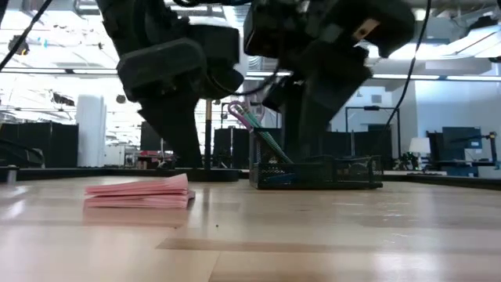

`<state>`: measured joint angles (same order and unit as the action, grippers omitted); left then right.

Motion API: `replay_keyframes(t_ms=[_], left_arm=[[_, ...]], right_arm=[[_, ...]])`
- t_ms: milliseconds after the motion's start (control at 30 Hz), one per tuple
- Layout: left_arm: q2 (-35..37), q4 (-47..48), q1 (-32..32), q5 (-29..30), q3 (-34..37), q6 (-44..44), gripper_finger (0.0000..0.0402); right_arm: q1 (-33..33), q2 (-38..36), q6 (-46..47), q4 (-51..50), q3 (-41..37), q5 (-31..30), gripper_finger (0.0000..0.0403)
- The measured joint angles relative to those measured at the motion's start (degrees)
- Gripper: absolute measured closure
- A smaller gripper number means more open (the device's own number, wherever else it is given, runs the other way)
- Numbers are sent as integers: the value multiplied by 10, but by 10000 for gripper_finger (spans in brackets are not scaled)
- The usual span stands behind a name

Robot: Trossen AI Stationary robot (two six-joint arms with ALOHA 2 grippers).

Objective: Pick and place office supplies into organizer
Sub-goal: Put the pink sticky notes into the black desk organizer

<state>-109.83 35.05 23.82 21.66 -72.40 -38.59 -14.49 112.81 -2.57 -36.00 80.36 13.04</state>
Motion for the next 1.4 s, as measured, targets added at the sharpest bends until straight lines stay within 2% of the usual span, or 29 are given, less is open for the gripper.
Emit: replay_keyframes(t_ms=[100, 267, 400, 500, 633, 833, 967, 1133, 1200, 1400], left_arm=[[30, 66, 21, 37, 0, -55, 401], [106, 267, 69, 96, 0, -240, 401], [159, 382, 117, 146, 0, -367, 401], [192, 425, 155, 193, -1, -428, 401], [218, 444, 192, 246, -1, -453, 401], [223, 464, 218, 254, -1, -456, 401], [223, 472, 225, 257, -1, -462, 401], [223, 508, 235, 267, -1, -493, 401], [223, 521, 239, 268, -1, -508, 401], [223, 542, 245, 264, -1, -526, 401]], right_arm=[[1, 0, -11, 4, 0, -3, 250], [-13, -8, -33, 36, 0, 1, 283], [-19, -8, -34, 125, 0, 2, 302], [-24, -3, -21, 214, 0, 4, 306], [-25, 11, -20, 283, 0, 4, 306], [-24, 9, -83, 280, 0, -22, 298], [-24, 9, -114, 283, 0, -27, 271], [-24, 45, -121, 282, -4, -42, 219], [-24, 57, -126, 325, 2, -44, 201], [-22, 73, -130, 338, 0, -82, 182]])
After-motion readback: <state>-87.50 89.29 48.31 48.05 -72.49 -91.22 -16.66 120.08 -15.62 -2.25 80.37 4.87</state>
